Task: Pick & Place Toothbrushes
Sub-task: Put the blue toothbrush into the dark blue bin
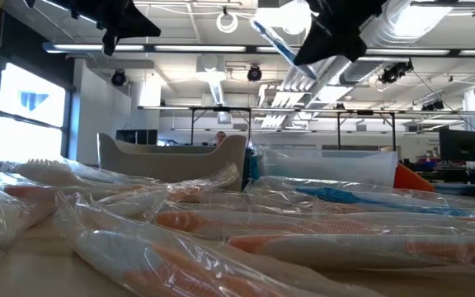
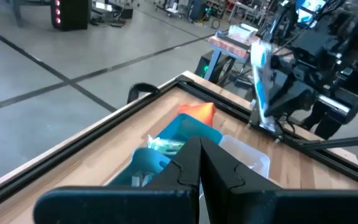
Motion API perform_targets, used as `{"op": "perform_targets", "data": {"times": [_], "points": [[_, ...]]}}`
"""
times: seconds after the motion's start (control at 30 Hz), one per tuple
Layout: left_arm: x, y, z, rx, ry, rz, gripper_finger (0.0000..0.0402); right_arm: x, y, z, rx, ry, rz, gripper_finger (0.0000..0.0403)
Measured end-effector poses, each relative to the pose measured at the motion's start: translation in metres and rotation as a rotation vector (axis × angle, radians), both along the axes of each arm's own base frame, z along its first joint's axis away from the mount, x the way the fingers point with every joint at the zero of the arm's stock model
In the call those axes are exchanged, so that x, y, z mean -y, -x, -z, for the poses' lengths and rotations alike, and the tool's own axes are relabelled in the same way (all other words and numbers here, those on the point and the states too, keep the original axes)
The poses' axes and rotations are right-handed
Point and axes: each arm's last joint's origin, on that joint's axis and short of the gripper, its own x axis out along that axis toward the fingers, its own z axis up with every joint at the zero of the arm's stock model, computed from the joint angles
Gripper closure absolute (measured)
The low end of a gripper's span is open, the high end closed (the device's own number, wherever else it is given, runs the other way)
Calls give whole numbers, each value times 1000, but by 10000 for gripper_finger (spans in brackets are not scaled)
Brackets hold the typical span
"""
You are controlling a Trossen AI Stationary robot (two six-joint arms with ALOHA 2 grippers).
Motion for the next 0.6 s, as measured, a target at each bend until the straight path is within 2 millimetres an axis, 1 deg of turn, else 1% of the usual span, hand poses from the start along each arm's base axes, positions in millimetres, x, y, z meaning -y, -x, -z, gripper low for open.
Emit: {"op": "perform_targets", "data": {"times": [0.23, 0.33, 0.47, 0.6], "points": [[0, 0, 0, -3, -1, 4, 402, 14, -10, -18, 180, 96, -5, 389], [1, 0, 0, -18, -33, 39, 402, 19, -12, -25, 243, 136, -2, 389], [1, -1, 1, -43, -88, 75, 402, 23, -14, -31, 294, 172, 3, 389], [-1, -7, 4, -87, -129, 80, 402, 26, -14, -32, 310, 176, 9, 390]]}}
